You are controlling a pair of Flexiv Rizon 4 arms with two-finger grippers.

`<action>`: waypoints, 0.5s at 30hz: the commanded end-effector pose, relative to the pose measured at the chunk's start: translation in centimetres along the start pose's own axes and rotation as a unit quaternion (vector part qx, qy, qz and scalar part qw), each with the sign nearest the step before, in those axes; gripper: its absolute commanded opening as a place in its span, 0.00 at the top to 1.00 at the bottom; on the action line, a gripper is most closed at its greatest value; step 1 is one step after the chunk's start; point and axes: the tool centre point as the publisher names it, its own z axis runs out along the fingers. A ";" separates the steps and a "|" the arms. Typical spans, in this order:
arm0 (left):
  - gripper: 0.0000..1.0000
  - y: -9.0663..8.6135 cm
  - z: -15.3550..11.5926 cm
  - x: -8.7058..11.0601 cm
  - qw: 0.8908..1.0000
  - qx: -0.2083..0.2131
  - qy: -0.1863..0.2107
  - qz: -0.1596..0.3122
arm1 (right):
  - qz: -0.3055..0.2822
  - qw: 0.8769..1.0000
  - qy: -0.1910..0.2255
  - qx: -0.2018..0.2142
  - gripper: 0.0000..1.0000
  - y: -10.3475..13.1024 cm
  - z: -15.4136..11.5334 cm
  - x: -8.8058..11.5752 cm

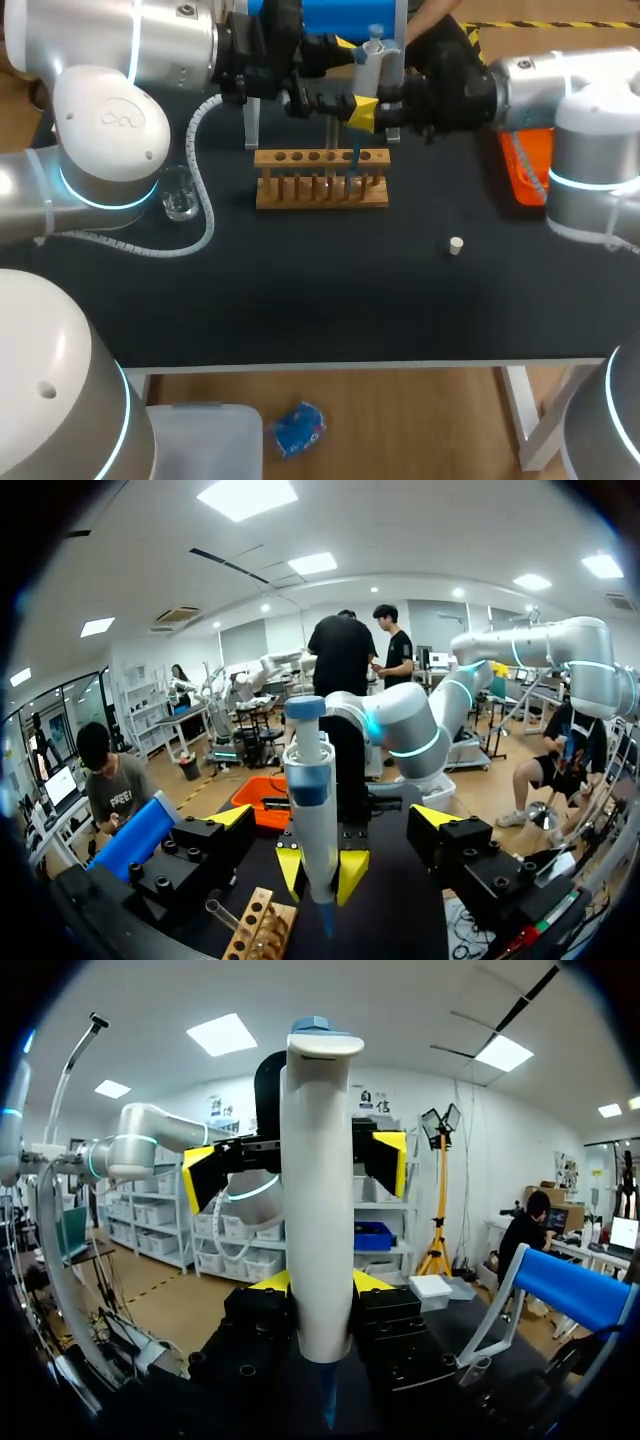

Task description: Invert the test tube, pick up the pipette, mount the tip to pipette, aspirate from beaker and dispense into the tube, eject the tip, return the pipette, and cap with the stopper.

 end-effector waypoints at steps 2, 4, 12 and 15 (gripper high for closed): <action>0.00 0.0 -0.1 0.0 1.000 0.001 0.000 0.000 | -0.019 0.999 0.027 0.020 1.00 0.5 -2.7 -0.8; 0.00 0.0 -0.1 0.0 1.000 0.001 0.000 0.000 | -0.019 0.999 0.023 0.021 1.00 0.5 -3.9 -1.5; 0.00 0.0 -0.1 0.0 1.000 0.001 0.000 0.000 | -0.019 1.000 -0.002 0.017 1.00 -0.2 -8.1 -3.5; 0.00 0.0 -0.1 0.0 1.000 0.001 0.000 0.000 | -0.025 0.999 -0.007 0.019 1.00 -0.2 -9.8 -3.9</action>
